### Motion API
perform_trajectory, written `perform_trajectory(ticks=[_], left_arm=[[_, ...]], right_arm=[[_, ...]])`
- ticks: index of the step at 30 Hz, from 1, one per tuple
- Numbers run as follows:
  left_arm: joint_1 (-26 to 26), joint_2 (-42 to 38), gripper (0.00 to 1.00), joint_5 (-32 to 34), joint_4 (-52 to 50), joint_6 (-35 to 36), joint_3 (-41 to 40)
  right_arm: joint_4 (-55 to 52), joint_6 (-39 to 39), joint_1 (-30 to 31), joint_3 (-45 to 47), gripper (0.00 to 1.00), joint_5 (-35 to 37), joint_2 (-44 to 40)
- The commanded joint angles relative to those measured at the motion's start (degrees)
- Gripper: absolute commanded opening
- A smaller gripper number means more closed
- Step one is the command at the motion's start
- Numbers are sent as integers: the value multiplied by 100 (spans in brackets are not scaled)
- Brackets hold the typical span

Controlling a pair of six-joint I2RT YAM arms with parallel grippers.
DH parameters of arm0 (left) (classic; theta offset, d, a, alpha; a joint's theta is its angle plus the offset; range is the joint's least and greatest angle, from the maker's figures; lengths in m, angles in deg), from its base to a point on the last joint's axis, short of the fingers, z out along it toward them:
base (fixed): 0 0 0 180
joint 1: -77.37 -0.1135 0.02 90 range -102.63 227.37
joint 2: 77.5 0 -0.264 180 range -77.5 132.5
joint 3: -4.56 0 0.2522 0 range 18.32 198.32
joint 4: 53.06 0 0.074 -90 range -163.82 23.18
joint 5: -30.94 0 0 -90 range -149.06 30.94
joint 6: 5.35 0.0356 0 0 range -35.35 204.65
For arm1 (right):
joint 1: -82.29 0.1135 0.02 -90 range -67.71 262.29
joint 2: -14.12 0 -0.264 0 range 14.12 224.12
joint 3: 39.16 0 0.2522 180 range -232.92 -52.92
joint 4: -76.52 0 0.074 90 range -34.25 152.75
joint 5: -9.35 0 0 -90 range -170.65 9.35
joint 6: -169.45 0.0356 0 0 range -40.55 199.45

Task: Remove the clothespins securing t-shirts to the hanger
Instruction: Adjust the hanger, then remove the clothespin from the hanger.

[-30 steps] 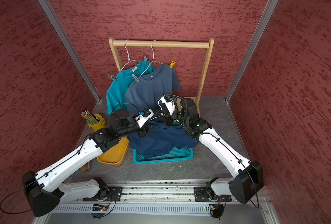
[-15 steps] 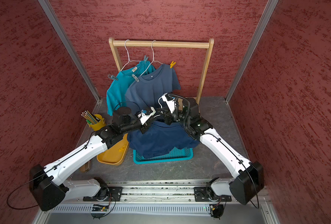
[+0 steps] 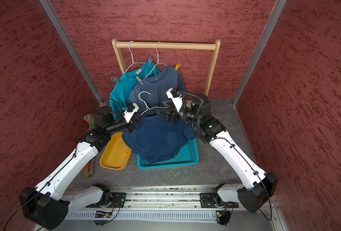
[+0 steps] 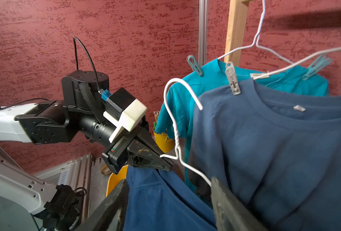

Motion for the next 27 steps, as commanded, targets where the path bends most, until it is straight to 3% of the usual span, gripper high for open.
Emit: perform_trajectory(ticks=[1, 5, 9, 12, 22, 27], left_arm=[[-364, -212, 0, -1468, -290, 249, 144], [-816, -98, 0, -2268, -829, 216, 495], [-1087, 11, 0, -2984, -1440, 695, 824], [-1110, -21, 0, -3050, -1496, 808, 831], [-1102, -8, 0, -3212, -1492, 849, 865], [-1071, -39, 0, -3178, -1514, 866, 866]], right_arm=[[-1033, -506, -174, -453, 70, 152, -97], [-713, -284, -852, -153, 72, -739, -349], [4, 308, -1385, 304, 76, -1917, -553], [390, 652, -1475, 519, 78, -2543, -568], [840, 1123, -1494, 1084, 69, -3181, -523], [1266, 1375, -1519, 1308, 55, -3260, -515]])
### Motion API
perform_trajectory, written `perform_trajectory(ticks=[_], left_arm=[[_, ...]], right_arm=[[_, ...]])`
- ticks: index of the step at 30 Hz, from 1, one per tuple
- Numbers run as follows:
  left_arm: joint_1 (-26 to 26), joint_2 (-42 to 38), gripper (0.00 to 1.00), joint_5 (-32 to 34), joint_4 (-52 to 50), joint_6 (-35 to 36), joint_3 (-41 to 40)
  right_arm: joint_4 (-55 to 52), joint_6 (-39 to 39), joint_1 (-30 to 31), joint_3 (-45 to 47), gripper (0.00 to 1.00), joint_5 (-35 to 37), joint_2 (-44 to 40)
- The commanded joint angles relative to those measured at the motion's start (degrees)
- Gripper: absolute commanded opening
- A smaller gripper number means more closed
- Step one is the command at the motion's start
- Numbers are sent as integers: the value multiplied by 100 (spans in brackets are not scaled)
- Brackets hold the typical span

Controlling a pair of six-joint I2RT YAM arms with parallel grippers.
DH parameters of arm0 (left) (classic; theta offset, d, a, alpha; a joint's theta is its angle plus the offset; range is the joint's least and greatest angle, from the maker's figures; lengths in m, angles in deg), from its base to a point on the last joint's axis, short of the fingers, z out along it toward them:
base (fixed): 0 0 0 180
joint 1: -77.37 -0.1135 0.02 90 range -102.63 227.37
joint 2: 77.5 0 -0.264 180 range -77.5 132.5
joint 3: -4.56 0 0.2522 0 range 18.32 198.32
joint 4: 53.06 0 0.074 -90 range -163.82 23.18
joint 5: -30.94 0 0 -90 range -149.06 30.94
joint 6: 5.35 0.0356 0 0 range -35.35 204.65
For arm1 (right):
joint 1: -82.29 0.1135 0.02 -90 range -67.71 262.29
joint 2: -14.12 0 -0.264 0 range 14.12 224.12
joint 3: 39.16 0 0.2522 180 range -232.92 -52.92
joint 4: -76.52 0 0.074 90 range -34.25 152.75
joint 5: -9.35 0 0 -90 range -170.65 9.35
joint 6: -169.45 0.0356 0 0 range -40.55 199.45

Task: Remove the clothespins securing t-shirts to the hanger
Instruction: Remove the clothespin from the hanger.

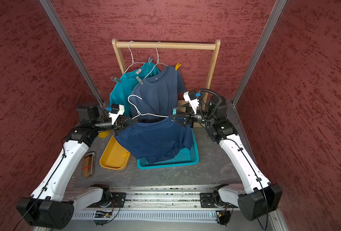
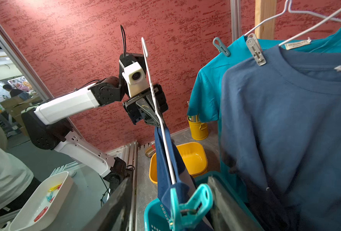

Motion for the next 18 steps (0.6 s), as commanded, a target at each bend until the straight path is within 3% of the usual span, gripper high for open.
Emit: perform_trajectory(ticks=[1, 12, 18], left_arm=[[30, -59, 0, -157, 19, 98, 118], [239, -63, 0, 149, -201, 318, 169], [276, -167, 0, 266, -170, 327, 41]], right_arm=[[622, 344, -47, 187, 52, -337, -22], [1082, 641, -47, 446, 3, -195, -29], [1143, 653, -47, 610, 0, -33, -236]])
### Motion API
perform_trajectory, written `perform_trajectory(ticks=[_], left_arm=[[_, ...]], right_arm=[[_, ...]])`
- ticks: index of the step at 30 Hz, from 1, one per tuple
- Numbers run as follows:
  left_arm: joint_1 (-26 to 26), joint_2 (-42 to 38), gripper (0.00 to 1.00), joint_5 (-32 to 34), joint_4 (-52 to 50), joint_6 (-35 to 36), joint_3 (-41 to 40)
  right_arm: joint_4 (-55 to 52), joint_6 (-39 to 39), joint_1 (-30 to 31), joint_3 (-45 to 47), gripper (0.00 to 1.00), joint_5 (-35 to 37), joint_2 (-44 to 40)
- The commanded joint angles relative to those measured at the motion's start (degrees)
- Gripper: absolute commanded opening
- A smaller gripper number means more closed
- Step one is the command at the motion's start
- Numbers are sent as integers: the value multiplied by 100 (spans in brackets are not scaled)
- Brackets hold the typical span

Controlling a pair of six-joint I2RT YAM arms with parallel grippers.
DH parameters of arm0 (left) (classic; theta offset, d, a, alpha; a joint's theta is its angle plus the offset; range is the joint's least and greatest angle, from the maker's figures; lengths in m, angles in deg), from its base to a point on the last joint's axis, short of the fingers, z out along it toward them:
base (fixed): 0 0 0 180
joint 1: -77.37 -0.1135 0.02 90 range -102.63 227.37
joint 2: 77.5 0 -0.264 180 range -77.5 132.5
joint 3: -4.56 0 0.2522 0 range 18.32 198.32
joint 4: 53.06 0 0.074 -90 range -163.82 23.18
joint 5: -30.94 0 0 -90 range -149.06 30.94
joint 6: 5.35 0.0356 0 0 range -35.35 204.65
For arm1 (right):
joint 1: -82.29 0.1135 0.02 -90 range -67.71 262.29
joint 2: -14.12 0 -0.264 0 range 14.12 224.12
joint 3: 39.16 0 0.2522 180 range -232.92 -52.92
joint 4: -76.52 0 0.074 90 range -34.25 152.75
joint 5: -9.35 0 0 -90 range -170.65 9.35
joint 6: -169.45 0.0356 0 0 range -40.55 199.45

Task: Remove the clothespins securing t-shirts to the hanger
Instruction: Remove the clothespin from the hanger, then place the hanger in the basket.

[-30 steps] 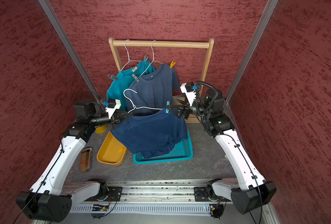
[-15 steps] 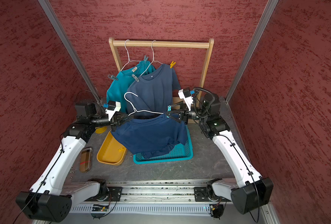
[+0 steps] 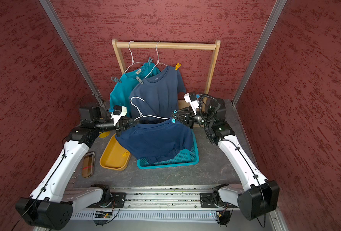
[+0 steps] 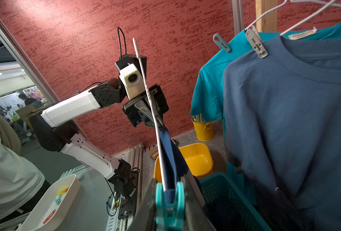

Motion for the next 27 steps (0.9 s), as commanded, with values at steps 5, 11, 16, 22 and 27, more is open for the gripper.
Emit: perform_trajectory(ticks=[5, 11, 16, 22, 27], left_arm=[[34, -184, 0, 91, -65, 125, 11], [34, -184, 0, 137, -265, 307, 21], [34, -193, 0, 176, -426, 427, -74], [442, -27, 0, 493, -229, 366, -285], [1291, 643, 0, 1230, 203, -353, -300]], right_arm=[[269, -35, -26, 123, 0, 530, -416], [175, -160, -21, 40, 0, 1234, -626], [135, -120, -22, 27, 0, 1396, -692], [-64, -142, -21, 107, 0, 1668, -797], [-284, -125, -21, 396, 0, 2360, -960]])
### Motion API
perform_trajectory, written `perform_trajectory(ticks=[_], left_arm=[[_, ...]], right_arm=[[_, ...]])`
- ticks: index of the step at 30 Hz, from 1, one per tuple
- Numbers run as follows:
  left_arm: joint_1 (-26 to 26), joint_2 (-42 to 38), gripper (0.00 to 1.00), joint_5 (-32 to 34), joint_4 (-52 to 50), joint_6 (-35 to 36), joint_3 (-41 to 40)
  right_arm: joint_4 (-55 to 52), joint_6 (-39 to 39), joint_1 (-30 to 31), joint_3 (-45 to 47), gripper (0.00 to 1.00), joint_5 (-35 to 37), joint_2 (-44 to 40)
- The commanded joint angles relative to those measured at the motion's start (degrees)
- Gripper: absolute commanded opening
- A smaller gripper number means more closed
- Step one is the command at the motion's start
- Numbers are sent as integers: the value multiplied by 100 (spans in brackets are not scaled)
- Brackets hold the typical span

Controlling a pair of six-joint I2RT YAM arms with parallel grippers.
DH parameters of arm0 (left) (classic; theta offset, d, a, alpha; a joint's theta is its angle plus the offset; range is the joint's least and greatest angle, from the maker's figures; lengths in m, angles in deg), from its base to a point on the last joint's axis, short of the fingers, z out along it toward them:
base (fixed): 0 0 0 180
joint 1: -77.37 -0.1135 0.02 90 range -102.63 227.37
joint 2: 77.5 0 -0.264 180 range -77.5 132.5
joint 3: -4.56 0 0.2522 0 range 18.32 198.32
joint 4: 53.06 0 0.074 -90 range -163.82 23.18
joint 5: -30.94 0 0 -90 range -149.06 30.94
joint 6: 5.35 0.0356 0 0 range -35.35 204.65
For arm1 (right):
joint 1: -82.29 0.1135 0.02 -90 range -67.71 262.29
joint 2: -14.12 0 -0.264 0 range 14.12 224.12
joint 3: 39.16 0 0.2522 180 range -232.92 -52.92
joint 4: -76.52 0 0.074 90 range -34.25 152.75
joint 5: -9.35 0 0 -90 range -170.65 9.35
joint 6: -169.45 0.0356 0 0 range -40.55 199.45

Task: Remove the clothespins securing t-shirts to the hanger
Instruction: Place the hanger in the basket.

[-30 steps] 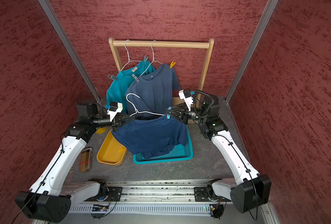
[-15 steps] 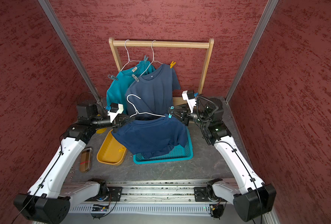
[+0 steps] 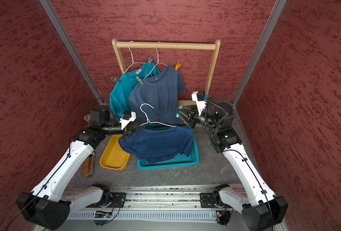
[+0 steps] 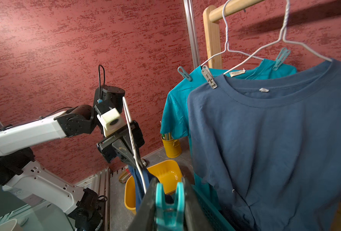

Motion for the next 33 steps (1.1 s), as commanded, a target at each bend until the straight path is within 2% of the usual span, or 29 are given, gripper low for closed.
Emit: perform_trajectory(ticks=[1, 5, 8, 11, 13, 17, 23, 25, 28, 30, 33], left_arm=[[477, 508, 0, 544, 493, -612, -73], [888, 1040, 2, 1016, 1291, -1256, -341], [985, 1381, 15, 1322, 1544, -1480, -559], [986, 1616, 43, 1838, 1353, -1529, -610], [986, 1630, 50, 2403, 1163, -1584, -612], [959, 1349, 61, 3097, 1174, -1689, -718], [1190, 707, 63, 3759, 1612, -1791, -1056], [1441, 538, 62, 3824, 1936, -1873, -1246], [1840, 405, 60, 3858, 2785, -2426, -1597], [2134, 462, 58, 3895, 3418, -2788, -1799], [2524, 693, 58, 4071, 4025, -2893, -1895]], right_arm=[[-226, -1, -21, 267, 0, 738, -218], [-197, 204, -21, 726, 0, 1266, -394], [-20, 463, -21, 1099, 0, 1333, -494], [310, 851, -23, 1506, 0, 1299, -556], [554, 1229, -21, 1798, 0, 1376, -553], [675, 1737, -12, 2058, 0, 1475, -280], [1630, 3076, 150, 2522, 0, 1832, 191], [1808, 3526, 323, 2623, 0, 2041, 376], [1897, 3807, 687, 2628, 2, 2247, 709], [1897, 3987, 925, 2598, 2, 2425, 918], [2028, 4361, 1154, 2601, 2, 2525, 1161]])
